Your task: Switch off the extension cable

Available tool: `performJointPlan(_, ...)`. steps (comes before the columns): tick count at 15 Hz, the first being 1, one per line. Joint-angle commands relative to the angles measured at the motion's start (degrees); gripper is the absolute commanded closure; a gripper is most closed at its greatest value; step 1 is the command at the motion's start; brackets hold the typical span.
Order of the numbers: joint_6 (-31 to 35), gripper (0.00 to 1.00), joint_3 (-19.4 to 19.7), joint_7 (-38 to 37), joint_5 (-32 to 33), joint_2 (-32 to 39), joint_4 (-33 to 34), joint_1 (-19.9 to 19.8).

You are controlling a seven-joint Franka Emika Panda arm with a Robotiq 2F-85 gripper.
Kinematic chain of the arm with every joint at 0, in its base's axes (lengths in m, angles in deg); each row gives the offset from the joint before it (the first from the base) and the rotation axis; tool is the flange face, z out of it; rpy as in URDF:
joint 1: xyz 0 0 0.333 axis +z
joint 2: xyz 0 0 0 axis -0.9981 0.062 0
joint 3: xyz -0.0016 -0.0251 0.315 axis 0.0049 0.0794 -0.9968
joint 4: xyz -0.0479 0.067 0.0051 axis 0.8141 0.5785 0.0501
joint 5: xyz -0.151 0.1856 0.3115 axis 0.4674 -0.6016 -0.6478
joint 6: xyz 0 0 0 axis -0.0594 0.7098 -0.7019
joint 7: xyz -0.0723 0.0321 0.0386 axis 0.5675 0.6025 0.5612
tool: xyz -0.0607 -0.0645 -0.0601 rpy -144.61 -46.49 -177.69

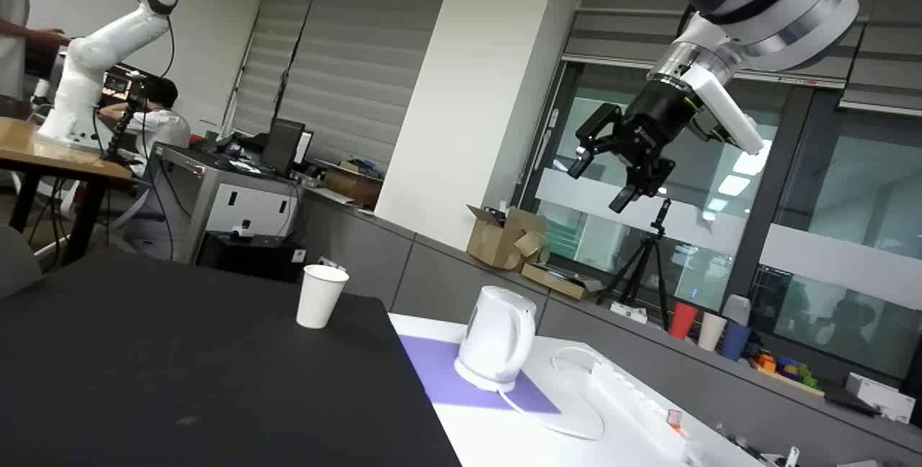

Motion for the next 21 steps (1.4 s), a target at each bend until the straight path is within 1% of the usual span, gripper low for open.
performJointPlan(1,-0.2,0.0,-0.6,0.2,-0.4,0.1,0.1,-0.7)
performJointPlan(9,-0.2,0.0,-0.6,0.2,-0.4,0.1,0.1,-0.7)
performJointPlan(10,0.8,0.0,0.1,1.1,-0.6,0.6,0.2,-0.9)
performJointPlan(12,7.5,0.0,1.8,1.9,-1.4,2.5,-0.1,-2.4)
performJointPlan(14,16.8,0.0,3.9,2.4,-1.6,6.2,0.1,-4.1)
performJointPlan(17,30.7,0.0,8.8,4.3,-4.0,13.5,1.2,-4.6)
performJointPlan(18,33.9,0.0,10.9,5.1,-5.6,16.3,2.0,-4.2)
performJointPlan(19,36.5,0.25,12.9,5.8,-7.7,18.9,2.7,-3.4)
performJointPlan(20,38.3,0.26,14.6,6.1,-9.6,21.6,3.5,-3.0)
performJointPlan(21,39.4,0.32,15.9,6.1,-11.2,23.8,4.2,-2.9)
